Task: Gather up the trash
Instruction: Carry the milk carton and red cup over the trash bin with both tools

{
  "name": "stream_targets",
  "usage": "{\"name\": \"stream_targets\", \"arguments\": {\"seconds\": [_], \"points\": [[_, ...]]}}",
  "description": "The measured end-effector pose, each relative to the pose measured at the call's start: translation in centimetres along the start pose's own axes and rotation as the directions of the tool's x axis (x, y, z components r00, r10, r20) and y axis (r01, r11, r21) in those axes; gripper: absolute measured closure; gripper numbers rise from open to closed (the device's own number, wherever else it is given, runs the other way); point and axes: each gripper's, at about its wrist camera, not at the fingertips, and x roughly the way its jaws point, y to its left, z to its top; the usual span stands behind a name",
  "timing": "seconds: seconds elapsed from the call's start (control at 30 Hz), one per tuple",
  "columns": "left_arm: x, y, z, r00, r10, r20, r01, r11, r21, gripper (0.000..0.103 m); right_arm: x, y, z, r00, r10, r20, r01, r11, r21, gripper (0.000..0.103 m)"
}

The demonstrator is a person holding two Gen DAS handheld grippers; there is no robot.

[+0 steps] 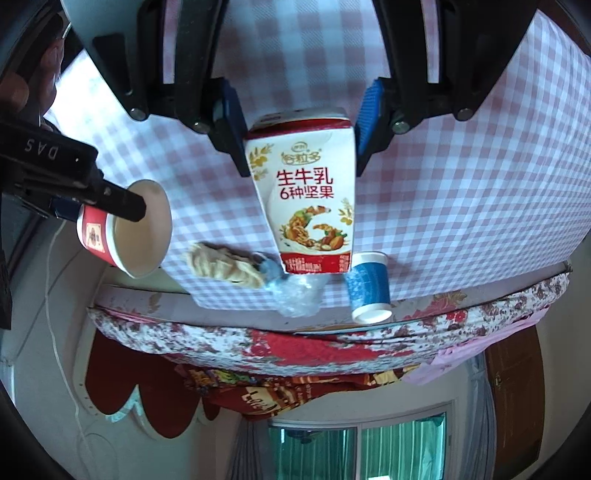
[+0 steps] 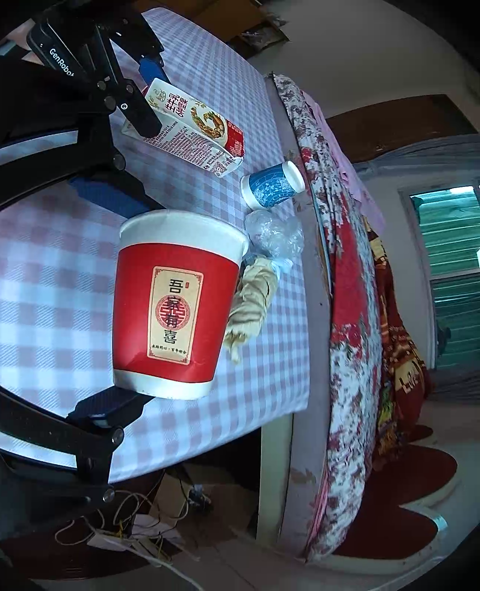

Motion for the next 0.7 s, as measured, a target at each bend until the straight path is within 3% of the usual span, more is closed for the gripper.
{"name": "stream_targets", "arguments": {"seconds": [0.7], "points": [[-8.9, -8.0, -3.7, 0.991, -0.120, 0.055, 0.112, 0.987, 0.118, 0.050, -13.9, -5.1, -6.3, 0.988, -0.105, 0.114, 0.095, 0.992, 0.086, 0.020]]}}
